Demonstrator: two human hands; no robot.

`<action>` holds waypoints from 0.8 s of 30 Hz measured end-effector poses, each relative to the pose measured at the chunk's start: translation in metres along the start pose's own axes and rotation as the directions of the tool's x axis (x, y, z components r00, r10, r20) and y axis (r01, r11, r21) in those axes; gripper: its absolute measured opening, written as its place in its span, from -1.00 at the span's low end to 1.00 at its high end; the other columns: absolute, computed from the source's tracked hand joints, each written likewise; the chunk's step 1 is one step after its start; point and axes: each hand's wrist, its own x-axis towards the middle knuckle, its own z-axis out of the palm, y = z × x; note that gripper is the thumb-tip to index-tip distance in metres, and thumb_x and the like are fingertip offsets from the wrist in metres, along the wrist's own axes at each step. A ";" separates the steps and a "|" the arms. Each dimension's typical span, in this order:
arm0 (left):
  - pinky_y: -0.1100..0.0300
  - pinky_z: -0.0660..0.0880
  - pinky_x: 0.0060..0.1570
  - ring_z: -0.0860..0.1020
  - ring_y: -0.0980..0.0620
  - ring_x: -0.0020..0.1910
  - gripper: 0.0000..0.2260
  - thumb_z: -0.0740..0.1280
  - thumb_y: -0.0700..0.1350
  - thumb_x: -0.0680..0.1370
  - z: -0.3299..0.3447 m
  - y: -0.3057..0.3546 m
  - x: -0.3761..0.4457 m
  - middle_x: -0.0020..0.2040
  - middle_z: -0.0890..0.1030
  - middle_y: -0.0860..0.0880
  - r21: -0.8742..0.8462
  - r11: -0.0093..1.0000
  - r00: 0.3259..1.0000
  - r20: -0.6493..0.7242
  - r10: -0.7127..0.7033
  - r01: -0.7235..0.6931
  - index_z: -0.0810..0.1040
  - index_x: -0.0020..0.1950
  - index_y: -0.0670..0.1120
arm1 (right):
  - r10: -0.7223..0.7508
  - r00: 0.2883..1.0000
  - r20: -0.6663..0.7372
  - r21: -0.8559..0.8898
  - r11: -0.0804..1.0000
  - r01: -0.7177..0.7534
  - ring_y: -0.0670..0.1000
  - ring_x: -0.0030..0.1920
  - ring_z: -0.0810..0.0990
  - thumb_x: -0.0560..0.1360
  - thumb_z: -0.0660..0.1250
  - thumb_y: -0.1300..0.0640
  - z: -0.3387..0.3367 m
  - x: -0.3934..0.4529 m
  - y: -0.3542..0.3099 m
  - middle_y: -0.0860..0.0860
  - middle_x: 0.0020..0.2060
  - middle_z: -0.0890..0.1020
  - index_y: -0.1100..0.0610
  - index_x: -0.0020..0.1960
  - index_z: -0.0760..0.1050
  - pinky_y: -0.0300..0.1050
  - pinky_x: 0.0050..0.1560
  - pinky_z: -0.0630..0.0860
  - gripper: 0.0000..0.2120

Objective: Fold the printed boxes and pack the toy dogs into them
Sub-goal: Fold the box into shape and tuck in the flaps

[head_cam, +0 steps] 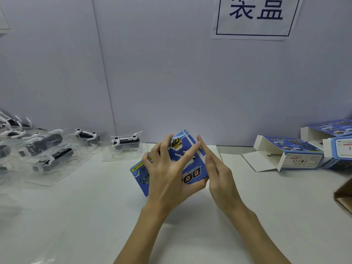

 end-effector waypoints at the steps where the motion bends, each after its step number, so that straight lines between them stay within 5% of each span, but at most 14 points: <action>1: -0.25 0.31 0.28 0.40 -0.22 0.42 -0.33 0.21 0.51 0.48 0.000 -0.001 0.000 0.51 0.40 -0.20 -0.004 1.000 1.000 -0.006 0.004 -0.004 0.30 0.54 0.31 | -0.008 1.000 0.000 -0.011 1.000 0.008 -0.08 0.39 0.54 0.69 0.13 -0.09 0.001 0.000 -0.001 -0.23 0.38 0.53 -0.28 0.53 0.33 -0.15 -0.01 0.69 -0.58; 11: -0.29 0.37 0.28 0.46 -0.23 0.41 -0.37 0.33 0.46 0.45 0.000 -0.001 0.001 0.49 0.46 -0.21 -0.081 0.996 0.998 -0.041 0.043 -0.047 0.43 0.46 0.24 | 0.058 0.986 -0.157 0.159 0.987 -0.033 0.00 0.16 0.71 0.60 0.29 -0.06 -0.003 0.005 -0.008 -0.12 0.13 0.72 -0.35 0.19 0.65 -0.18 -0.19 0.68 -0.72; 17: -0.26 0.33 0.29 0.42 -0.20 0.43 -0.37 0.37 0.45 0.42 0.001 0.001 -0.002 0.49 0.44 -0.18 -0.036 0.999 0.999 -0.054 0.007 -0.009 0.47 0.42 0.21 | 0.029 0.987 -0.159 0.132 0.991 -0.008 0.00 0.20 0.70 0.66 0.21 -0.05 0.007 0.000 -0.001 -0.11 0.23 0.68 -0.18 0.41 0.55 -0.14 -0.14 0.70 -0.65; 24: -0.23 0.31 0.22 0.42 -0.21 0.38 -0.45 0.40 0.37 0.42 -0.002 -0.001 0.000 0.49 0.38 -0.15 -0.001 0.999 0.998 -0.041 -0.045 0.045 0.44 0.34 0.22 | -0.102 0.995 -0.022 -0.110 0.989 0.099 0.02 0.47 0.47 0.62 0.33 0.01 0.009 -0.004 0.008 -0.08 0.52 0.42 -0.34 0.55 0.28 -0.06 0.08 0.69 -0.44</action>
